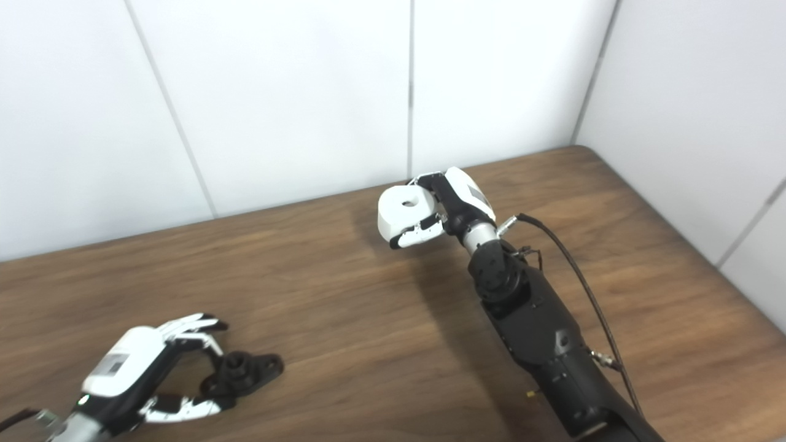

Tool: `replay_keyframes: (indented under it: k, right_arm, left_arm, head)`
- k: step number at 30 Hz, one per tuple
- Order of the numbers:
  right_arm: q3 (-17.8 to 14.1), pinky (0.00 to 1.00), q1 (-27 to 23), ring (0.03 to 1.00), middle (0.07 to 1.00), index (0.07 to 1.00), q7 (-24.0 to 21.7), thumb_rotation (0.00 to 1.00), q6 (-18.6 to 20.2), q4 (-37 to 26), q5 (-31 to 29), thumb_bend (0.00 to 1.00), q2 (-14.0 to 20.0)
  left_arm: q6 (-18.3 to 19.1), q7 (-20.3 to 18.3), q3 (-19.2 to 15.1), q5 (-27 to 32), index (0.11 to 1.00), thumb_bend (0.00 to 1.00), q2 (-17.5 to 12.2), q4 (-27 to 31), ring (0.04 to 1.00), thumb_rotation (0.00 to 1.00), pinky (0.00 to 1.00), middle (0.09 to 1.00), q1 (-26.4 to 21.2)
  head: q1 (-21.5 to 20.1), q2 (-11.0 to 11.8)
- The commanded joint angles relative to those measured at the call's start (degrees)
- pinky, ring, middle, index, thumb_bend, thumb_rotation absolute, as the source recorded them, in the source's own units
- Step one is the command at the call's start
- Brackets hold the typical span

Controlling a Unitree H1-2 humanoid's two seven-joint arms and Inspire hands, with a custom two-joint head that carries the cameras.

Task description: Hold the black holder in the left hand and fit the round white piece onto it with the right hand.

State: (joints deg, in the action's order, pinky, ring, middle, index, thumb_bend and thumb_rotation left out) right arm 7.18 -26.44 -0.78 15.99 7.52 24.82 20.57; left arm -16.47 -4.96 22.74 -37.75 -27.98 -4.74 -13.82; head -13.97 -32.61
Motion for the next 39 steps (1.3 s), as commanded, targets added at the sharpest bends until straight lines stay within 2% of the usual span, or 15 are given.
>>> replay_keyframes:
  k: [1,5,7,14,23,30,39]
  right_arm:
    - [0.4,0.73,-2.2,0.796,0.785,0.484,-1.1,0.13,0.7,-4.0,1.2,0.52,0.3]
    - [2.7,0.7,-0.8,0.793,0.778,0.483,-3.7,0.13,1.5,-7.9,1.8,0.52,-0.8]
    - [3.7,0.7,0.0,0.798,0.778,0.484,-4.7,0.13,1.7,-9.6,2.2,0.52,-1.3]
    - [4.8,0.7,2.2,0.799,0.776,0.484,-6.5,0.13,1.5,-13.7,2.9,0.52,-3.2]
    - [6.0,0.76,3.4,0.828,0.791,0.484,-10.0,0.13,2.4,-18.5,3.2,0.52,-4.3]
    - [6.5,0.72,4.1,0.807,0.787,0.483,-11.9,0.13,2.0,-20.2,2.6,0.52,-5.0]
    - [8.3,0.69,4.1,0.803,0.788,0.484,-13.9,0.13,1.1,-20.5,2.3,0.52,-6.1]
  left_arm:
    - [2.9,-3.7,2.0,-4.4,0.485,0.52,-0.5,-3.0,0.888,0.05,0.9,0.829,1.3]
    - [4.1,-4.4,2.3,-4.7,0.485,0.52,0.3,-2.9,0.912,0.05,0.93,0.844,0.9]
    - [4.3,-4.3,2.7,-5.0,0.485,0.52,0.7,-3.0,0.921,0.05,0.94,0.848,0.7]
    - [6.0,-4.5,3.9,-5.8,0.485,0.52,2.0,-3.1,0.924,0.06,0.9,0.855,-0.1]
    - [7.0,-3.8,4.9,-6.0,0.484,0.52,3.0,-3.6,0.938,0.06,0.89,0.859,-1.2]
    - [7.4,-4.1,5.2,-5.5,0.485,0.52,3.7,-3.7,0.942,0.06,0.89,0.86,-1.8]
    - [6.6,-3.0,5.8,-6.4,0.484,0.52,4.1,-4.5,0.928,0.06,0.87,0.849,-2.7]
  head:
    - [3.0,-0.7]
    - [5.5,-1.3]
    - [8.2,-1.5]
    - [13.1,-2.4]
    - [14.9,-3.8]
    - [16.8,-4.9]
    - [17.2,-5.5]
